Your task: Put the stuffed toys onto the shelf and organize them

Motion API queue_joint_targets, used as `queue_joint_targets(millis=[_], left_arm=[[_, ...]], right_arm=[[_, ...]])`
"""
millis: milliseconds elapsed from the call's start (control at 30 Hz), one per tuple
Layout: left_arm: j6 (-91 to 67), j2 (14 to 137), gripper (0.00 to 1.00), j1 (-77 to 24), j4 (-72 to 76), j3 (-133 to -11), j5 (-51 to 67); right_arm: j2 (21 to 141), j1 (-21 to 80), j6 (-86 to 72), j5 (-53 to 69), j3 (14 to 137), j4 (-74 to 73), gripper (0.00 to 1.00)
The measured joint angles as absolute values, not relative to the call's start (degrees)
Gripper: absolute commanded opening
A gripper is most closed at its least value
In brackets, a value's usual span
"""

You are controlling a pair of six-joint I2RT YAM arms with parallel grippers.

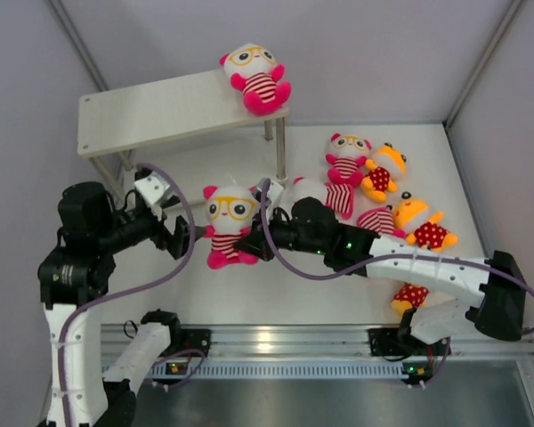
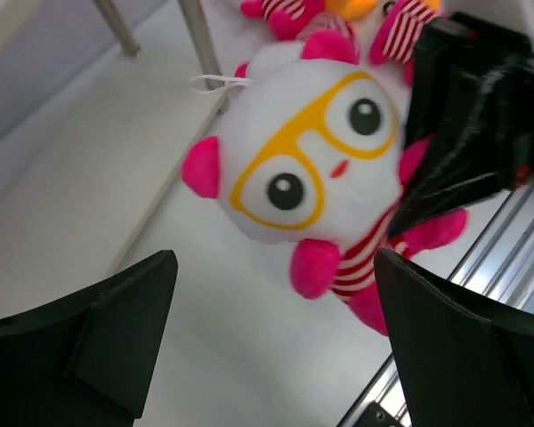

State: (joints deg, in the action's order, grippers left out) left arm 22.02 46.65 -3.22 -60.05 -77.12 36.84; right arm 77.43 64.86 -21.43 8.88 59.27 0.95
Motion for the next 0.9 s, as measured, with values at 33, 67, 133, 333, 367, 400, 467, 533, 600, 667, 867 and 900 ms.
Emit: queue_joint_targets(millis=[33,67,133,333,367,400,467,533,600,667,867,900], left_arm=[[21.82,46.68,0.98,-3.22,-60.64,-80.14,39.62],[21.45,46.7,0.98,-3.22,-60.86,-82.65,41.91],[20.58,46.3,0.98,-3.22,-61.63,-86.65,45.82],[19.27,47.07,0.98,-3.22,-63.24,-88.49,49.98],[19.22,47.57,0.98,-3.22,-63.59,-88.49,49.78],[19.22,47.92,0.98,-3.22,-63.72,-88.49,49.5],[19.27,48.69,0.98,-3.22,-63.88,-88.51,48.38],[19.27,49.3,0.98,-3.22,-64.01,-88.62,47.53],[19.18,50.13,0.98,-3.22,-64.45,-88.97,46.59],[19.11,51.27,0.98,-3.22,-64.62,-89.52,45.47],[19.09,53.45,0.78,-3.22,-64.73,-90.04,44.45],[19.07,53.54,0.66,-3.22,-64.75,-90.13,44.56]], right_arm=[[76.64,64.79,-20.93,8.23,60.77,1.48,0.0],[76.2,64.69,-20.51,7.68,62.13,1.67,0.0],[76.16,64.45,-19.7,7.11,64.73,1.63,0.0],[79.02,64.51,-18.15,6.33,74.91,-2.7,0.0],[79.42,64.49,-17.87,6.02,76.44,-3.29,0.0],[79.55,64.49,-17.61,5.8,77.41,-3.57,0.0],[79.55,64.49,-17.06,5.39,78.91,-4.73,0.0],[79.59,64.49,-16.82,5.34,79.94,-5.8,0.0],[79.94,64.49,-16.62,5.65,81.23,-6.61,0.0],[80.44,64.49,-16.58,5.8,82.91,-7.22,0.0],[82.37,64.49,-16.36,5.52,89.14,-9.65,0.0],[82.89,64.49,-16.14,5.41,90.35,-10.04,0.0]])
